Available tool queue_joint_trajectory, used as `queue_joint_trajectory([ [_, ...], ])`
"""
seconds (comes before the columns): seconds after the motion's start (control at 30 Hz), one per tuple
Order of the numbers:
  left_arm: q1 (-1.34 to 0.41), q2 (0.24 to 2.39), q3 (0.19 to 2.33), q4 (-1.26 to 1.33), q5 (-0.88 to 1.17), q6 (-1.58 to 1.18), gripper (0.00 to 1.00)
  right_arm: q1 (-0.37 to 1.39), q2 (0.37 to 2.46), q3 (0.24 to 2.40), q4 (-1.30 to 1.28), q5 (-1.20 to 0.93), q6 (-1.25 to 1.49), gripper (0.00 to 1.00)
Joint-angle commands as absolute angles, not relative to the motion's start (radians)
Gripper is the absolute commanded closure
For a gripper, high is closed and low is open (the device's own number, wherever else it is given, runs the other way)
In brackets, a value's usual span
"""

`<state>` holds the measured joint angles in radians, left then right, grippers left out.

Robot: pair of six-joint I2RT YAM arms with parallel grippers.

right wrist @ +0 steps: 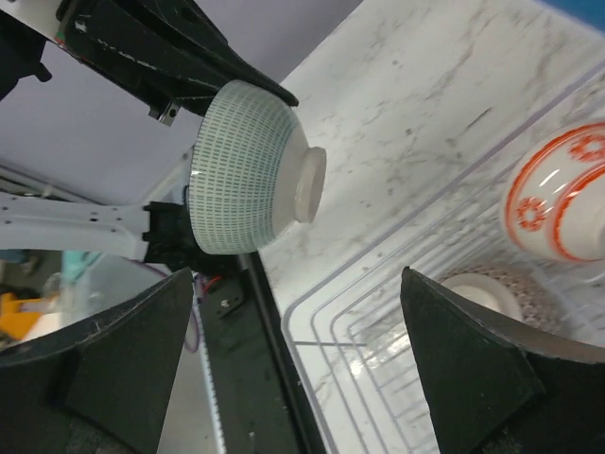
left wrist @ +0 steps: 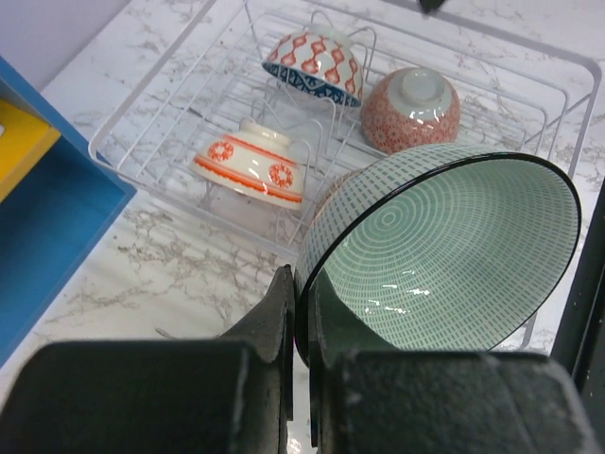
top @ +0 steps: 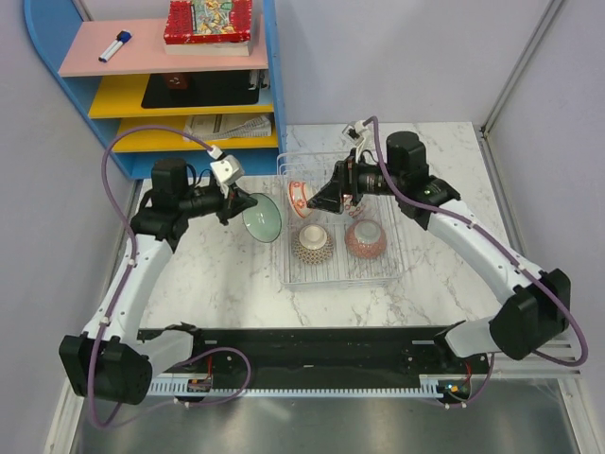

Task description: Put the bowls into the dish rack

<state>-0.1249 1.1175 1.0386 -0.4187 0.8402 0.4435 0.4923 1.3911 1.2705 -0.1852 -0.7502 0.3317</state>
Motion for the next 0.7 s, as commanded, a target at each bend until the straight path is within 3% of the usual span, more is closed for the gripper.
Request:
queue_joint_trajectory([
  [0.0, -0.202, 1.115, 1.066, -0.25, 0.784, 0.342, 0.98, 0.456, 1.457, 1.223, 0.074, -1.032, 0.627, 0.02],
  [0.27, -0.302, 1.154, 1.075, -0.235, 0.69, 0.345, 0.98, 0.449, 1.48, 1.147, 0.31, -1.091, 0.822, 0.03],
  [0.67, -0.342, 1.141, 1.098, -0.204, 0.655, 0.316, 0.98, 0.451, 1.477, 1.114, 0.284, -1.049, 0.762, 0.02],
])
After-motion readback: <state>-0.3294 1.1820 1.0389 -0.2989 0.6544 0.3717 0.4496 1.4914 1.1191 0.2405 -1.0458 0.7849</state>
